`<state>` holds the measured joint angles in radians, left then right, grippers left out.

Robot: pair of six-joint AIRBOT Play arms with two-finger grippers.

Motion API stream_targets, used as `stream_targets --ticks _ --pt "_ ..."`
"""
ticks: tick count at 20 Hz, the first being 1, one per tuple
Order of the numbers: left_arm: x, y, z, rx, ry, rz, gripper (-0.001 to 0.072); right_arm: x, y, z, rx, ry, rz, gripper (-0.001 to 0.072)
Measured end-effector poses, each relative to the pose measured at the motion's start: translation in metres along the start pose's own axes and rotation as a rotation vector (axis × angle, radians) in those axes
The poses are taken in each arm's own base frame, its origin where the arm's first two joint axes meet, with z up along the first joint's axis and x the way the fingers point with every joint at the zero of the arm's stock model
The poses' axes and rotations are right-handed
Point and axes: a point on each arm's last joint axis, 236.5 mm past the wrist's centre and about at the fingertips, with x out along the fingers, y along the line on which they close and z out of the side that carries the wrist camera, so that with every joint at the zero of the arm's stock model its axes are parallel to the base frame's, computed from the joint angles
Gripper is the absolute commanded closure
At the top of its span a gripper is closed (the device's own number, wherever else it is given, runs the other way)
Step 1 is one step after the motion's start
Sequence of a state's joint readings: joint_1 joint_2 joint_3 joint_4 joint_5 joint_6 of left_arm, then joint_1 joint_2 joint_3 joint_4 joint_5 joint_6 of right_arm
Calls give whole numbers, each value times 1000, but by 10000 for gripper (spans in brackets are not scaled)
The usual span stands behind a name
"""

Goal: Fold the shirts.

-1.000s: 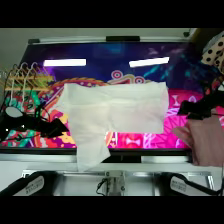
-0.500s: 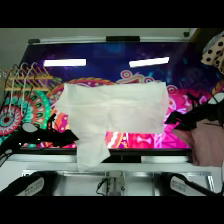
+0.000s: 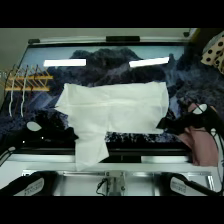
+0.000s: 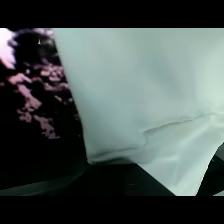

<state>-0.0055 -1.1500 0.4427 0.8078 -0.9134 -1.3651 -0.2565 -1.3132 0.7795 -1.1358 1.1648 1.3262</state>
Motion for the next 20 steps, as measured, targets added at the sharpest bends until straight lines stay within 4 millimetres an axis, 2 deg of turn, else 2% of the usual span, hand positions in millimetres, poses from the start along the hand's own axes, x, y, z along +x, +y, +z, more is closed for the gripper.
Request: stream_targets --ticks 1,2,3,5,9,12,15,17,18,20 --pt "-1 -1 3 9 -4 1 680 5 3 -1 -4 10 3 39" --pt "-3 -3 6 22 -10 2 680 9 6 -2 -8 20 4 74" --pt "-5 -4 10 34 -17 5 680 14 10 -1 -5 22 11 196" --pt "-10 -10 17 51 -30 -1 680 23 10 1 -13 18 -9 668" --pt "-25 -32 28 125 -36 -42 680 22 15 12 -37 -12 -25 662" --pt "-57 -53 46 231 -65 -74 680 -9 25 32 -136 -99 -46 662" --pt "-111 -73 82 317 -180 -83 681 -53 32 54 -224 -213 -106 663" --pt "-143 -87 108 364 -261 -81 681 -77 47 76 -262 -311 -111 663" --pt "-152 -95 121 386 -287 -79 681 -84 54 88 -271 -354 -112 664" --pt "-158 -109 144 418 -310 -79 681 -91 70 119 -291 -432 -117 664"
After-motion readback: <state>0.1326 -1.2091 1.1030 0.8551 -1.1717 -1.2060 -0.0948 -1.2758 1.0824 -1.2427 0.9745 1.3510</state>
